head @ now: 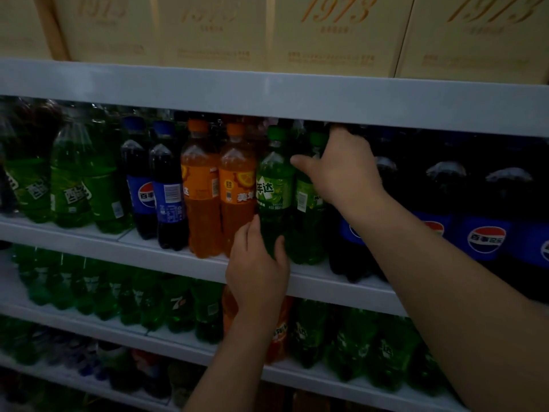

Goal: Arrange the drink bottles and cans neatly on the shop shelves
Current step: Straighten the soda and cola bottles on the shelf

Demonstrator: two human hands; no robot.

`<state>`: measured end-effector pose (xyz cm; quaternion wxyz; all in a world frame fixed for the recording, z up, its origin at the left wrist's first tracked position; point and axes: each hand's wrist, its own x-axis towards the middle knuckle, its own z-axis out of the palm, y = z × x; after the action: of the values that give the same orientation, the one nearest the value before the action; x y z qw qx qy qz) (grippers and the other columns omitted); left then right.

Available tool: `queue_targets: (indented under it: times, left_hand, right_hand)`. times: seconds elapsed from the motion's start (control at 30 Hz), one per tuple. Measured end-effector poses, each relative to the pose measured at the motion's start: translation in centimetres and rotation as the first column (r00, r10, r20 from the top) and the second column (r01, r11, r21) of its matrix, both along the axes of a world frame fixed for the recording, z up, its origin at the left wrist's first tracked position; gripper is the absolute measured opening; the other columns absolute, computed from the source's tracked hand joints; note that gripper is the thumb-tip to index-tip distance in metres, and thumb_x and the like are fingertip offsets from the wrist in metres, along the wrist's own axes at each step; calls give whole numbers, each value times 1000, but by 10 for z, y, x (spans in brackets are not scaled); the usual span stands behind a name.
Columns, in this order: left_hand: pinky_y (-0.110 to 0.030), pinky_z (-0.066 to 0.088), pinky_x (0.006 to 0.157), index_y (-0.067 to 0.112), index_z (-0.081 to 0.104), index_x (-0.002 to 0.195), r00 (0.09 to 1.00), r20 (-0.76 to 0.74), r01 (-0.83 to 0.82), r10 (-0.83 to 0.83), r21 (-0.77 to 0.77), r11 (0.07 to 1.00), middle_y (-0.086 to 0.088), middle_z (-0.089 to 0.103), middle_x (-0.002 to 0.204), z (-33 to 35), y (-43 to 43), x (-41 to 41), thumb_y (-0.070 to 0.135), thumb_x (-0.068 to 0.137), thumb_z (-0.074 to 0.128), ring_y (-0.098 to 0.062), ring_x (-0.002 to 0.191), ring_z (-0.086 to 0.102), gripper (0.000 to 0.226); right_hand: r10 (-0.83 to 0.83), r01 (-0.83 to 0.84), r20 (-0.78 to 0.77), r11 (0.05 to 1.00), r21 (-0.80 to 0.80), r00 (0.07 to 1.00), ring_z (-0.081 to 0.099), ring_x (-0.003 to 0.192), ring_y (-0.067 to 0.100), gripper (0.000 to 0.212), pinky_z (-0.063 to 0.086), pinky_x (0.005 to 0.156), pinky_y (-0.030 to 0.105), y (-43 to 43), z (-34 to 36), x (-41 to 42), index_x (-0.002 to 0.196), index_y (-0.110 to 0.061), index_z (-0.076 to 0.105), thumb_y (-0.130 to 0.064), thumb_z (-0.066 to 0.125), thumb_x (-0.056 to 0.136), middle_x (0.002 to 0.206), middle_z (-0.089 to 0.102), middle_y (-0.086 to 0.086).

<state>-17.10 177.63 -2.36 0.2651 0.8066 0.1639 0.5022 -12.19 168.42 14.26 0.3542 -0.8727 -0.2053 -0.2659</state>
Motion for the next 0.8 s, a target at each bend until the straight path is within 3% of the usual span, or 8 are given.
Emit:
queue_targets:
  times: [0.17,0.27,0.33,0.4,0.47,0.53,0.6,0.8]
  left_hand:
    - [-28,45,81,7,57,124,1000,0,5,-5,-39,999,-10,60,117,2,1,2,28,80,75,-24,107,59,52]
    - [-32,49,81,7,56,125,1000,13,5,-5,-33,999,-10,60,118,0,2,2,29,81,74,-24,108,58,52]
    - [-31,48,80,6,56,125,1000,25,1,0,-20,1000,-10,60,117,-2,2,3,28,81,74,-25,107,59,53]
    - [-30,47,80,5,54,128,1000,18,-6,6,-21,1000,-11,59,118,-3,3,4,30,80,74,-25,107,58,57]
    - [-30,47,78,4,52,131,1000,3,-16,16,-21,1000,-12,58,118,-2,3,5,31,80,75,-25,106,58,62]
    - [-30,48,73,5,54,130,1000,-3,-19,18,-16,1000,-12,58,116,-2,3,6,31,79,76,-25,101,59,61]
    - [-29,47,70,5,55,129,1000,-2,-15,15,-9,1000,-11,57,114,-2,4,7,30,80,75,-24,98,59,59]
    - [-31,48,74,7,53,131,1000,-10,1,-1,4,1000,-11,56,118,-5,3,8,30,83,72,-24,103,57,57]
  right_hand:
    - [-12,7,-61,997,-74,998,47,64,10,20,42,53,24,-6,7,2,99,-10,55,-17,65,83,81,56,-1]
    - [34,-28,-245,999,29,969,59,78,26,14,46,63,32,-6,12,2,94,-9,53,-7,58,81,88,58,11]
    - [73,-40,-273,991,125,959,63,77,29,7,44,53,30,-5,9,0,86,-11,51,-10,56,82,86,59,14]
    - [79,-53,-212,990,127,974,64,73,23,22,46,52,28,-3,3,-3,91,-8,55,-26,64,82,87,63,9]
    - [36,-29,-113,998,63,993,60,83,17,49,47,62,27,-1,-3,-5,107,-11,55,-42,74,75,98,62,1]
    - [-11,12,-27,1000,21,1000,59,93,19,61,49,72,29,-1,-6,-5,115,-11,52,-40,80,70,107,61,4]
    - [-20,20,-9,1000,1,1000,59,93,20,56,51,75,31,-2,-6,-3,114,-10,52,-31,81,71,108,62,6]
    - [-6,-5,-130,997,-81,992,46,68,9,35,30,46,21,-7,3,0,114,-9,46,-14,61,83,84,48,0]
